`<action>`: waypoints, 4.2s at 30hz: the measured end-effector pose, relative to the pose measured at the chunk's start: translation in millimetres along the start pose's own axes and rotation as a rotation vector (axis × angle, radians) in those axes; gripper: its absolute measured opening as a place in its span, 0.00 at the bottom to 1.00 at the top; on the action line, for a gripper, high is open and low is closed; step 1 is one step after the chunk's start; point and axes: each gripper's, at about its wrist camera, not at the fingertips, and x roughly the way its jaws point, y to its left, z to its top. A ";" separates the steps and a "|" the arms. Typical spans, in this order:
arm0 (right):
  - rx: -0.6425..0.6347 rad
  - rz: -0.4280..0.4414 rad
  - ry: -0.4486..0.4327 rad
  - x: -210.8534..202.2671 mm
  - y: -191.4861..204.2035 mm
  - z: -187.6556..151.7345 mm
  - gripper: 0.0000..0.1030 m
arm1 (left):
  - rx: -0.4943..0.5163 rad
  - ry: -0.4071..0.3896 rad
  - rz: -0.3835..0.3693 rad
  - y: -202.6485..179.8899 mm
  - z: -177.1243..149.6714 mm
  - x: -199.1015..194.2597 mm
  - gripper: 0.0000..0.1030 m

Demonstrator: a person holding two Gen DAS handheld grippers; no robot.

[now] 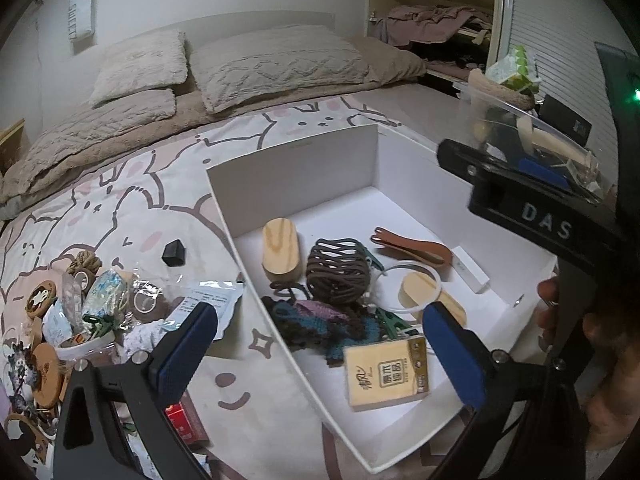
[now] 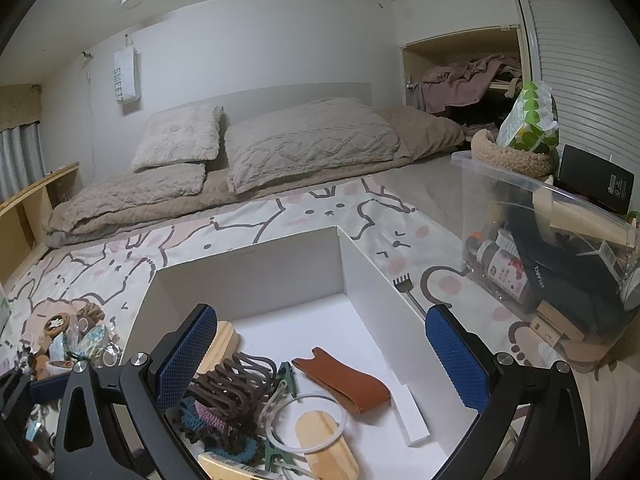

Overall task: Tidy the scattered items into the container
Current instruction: 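Withdraw both tools from the box back toward the scattered items, then lower both tools toward the pile of items on the sheet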

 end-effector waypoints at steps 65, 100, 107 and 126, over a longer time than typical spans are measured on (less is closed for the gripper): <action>-0.140 0.336 -0.033 -43.9 118.5 -13.9 1.00 | -0.336 -0.240 0.359 263.4 -82.7 -139.3 1.00; -0.368 0.545 -0.010 -67.2 221.7 -65.3 1.00 | -0.448 -0.202 0.448 295.6 -157.2 -160.1 1.00; -0.418 0.553 0.036 -60.6 237.8 -80.8 1.00 | -0.453 -0.169 0.437 295.7 -168.7 -151.2 1.00; -0.592 0.568 0.193 -57.1 259.4 -149.1 1.00 | -0.409 0.006 0.270 264.2 -179.4 -90.5 1.00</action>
